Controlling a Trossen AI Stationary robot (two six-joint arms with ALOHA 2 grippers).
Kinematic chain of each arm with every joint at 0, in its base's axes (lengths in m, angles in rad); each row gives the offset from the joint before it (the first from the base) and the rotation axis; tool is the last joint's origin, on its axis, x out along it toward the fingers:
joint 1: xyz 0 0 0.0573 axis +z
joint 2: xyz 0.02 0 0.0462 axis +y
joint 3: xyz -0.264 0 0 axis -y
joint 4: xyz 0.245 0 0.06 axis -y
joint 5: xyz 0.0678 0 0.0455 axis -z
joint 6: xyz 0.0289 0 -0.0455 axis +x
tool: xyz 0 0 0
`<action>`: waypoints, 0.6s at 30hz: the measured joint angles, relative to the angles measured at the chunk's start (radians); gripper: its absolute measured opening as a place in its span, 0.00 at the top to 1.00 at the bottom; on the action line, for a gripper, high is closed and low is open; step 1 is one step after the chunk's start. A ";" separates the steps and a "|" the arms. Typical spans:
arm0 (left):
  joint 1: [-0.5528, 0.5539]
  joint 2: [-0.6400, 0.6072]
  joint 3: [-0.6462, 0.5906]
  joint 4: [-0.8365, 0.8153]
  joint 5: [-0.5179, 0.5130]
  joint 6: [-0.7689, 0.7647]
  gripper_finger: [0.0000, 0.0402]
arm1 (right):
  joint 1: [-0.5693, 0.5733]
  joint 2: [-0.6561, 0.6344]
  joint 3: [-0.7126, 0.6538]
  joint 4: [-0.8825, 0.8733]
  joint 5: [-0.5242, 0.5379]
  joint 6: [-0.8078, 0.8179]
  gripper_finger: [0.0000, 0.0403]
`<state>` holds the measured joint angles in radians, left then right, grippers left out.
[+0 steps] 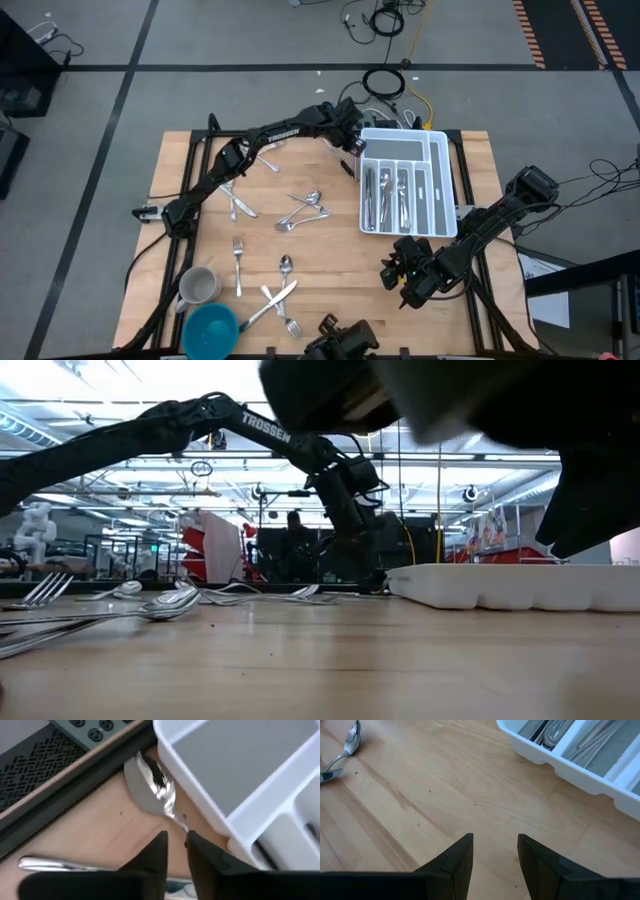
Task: Sort silverware
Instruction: Put the spoon into the silverware tray
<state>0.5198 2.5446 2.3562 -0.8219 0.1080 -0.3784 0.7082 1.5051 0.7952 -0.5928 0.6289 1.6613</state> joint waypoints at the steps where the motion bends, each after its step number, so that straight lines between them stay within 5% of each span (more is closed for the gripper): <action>1: 0.002 0.000 0.000 0.006 0.005 -0.007 0.78 | 0.000 0.000 0.000 -0.001 0.000 0.001 0.64; 7: -0.001 -0.004 0.000 0.029 0.060 -0.009 0.62 | 0.000 0.000 0.000 -0.001 -0.001 0.002 0.64; 11: 0.033 -0.038 -0.001 0.115 0.193 -0.188 0.60 | 0.000 0.000 0.000 -0.002 -0.006 0.002 0.64; 18: -0.038 -0.037 -0.011 -0.013 0.098 -0.285 0.59 | 0.000 0.000 0.000 -0.010 -0.004 -0.001 0.64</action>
<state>0.4822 2.5074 2.3451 -0.8354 0.2065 -0.6634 0.7086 1.5051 0.7952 -0.6032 0.6248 1.6607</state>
